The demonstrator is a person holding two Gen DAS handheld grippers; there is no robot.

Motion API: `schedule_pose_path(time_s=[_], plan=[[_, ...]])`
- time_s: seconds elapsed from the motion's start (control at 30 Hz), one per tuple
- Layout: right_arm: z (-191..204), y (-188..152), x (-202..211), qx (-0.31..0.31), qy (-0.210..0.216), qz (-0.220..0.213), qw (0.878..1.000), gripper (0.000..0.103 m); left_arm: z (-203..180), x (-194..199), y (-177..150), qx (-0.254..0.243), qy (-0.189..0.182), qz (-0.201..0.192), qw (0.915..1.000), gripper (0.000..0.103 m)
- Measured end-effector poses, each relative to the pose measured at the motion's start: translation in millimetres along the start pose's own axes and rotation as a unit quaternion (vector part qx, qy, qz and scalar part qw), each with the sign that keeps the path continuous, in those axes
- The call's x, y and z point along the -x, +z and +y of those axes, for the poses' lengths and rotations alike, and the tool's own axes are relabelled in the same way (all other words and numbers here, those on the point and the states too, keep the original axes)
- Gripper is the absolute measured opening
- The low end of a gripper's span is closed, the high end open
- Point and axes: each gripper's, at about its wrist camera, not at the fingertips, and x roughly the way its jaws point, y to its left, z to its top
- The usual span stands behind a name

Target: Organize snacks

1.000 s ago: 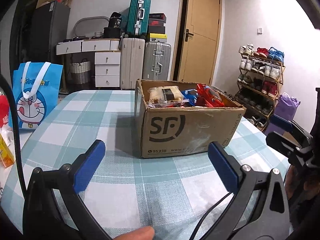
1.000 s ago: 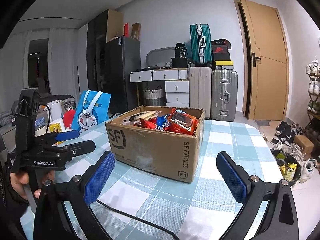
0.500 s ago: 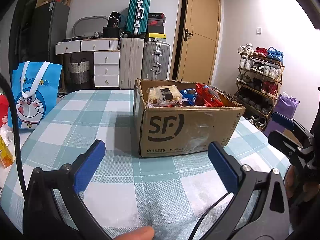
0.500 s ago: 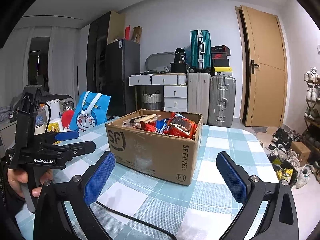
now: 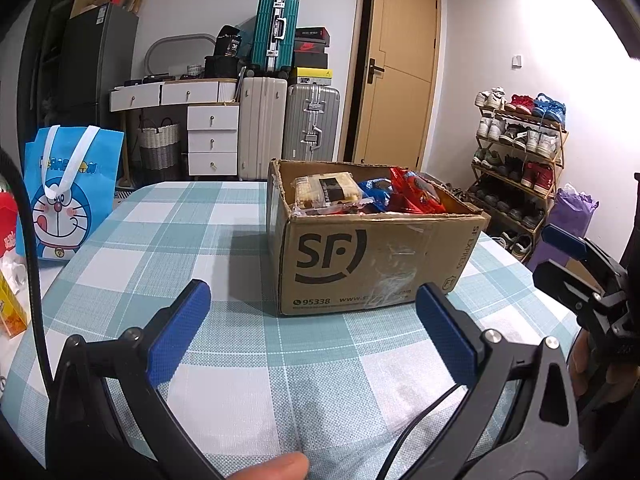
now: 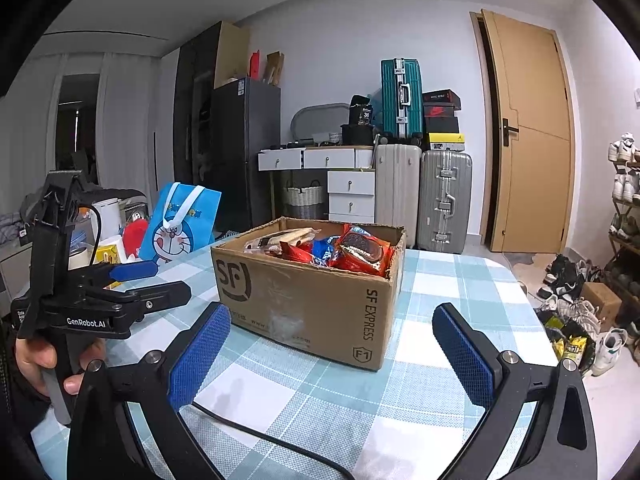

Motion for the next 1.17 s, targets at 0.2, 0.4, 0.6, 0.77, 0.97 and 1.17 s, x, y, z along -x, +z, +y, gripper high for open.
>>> schedule_pose_path(time_s=[0.2, 0.4, 0.6, 0.77, 0.97, 1.17], plan=[[0.5, -0.4, -0.2, 0.000, 0.000, -0.001, 1.000, 0.103, -0.2, 0.0, -0.3, 0.000, 0.000, 0.000, 1.0000, 0.102], [0.4, -0.4, -0.6, 0.000, 0.000, -0.001, 1.000, 0.103, -0.3, 0.4, -0.3, 0.000, 0.000, 0.000, 1.0000, 0.102], [0.4, -0.3, 0.0, -0.001, 0.000, -0.001, 1.000, 0.103, -0.2, 0.3, -0.5, 0.000, 0.000, -0.001, 1.0000, 0.102], [0.3, -0.2, -0.3, -0.001, 0.000, -0.001, 1.000, 0.103, -0.2, 0.4, -0.6, 0.000, 0.000, 0.000, 1.0000, 0.102], [0.2, -0.2, -0.4, -0.001, 0.000, -0.001, 1.000, 0.103, -0.2, 0.3, -0.8, 0.000, 0.000, -0.001, 1.0000, 0.102], [0.0, -0.1, -1.0, -0.001, 0.000, -0.001, 1.000, 0.103, -0.7, 1.8, 0.0, 0.001, -0.003, -0.003, 1.0000, 0.102]])
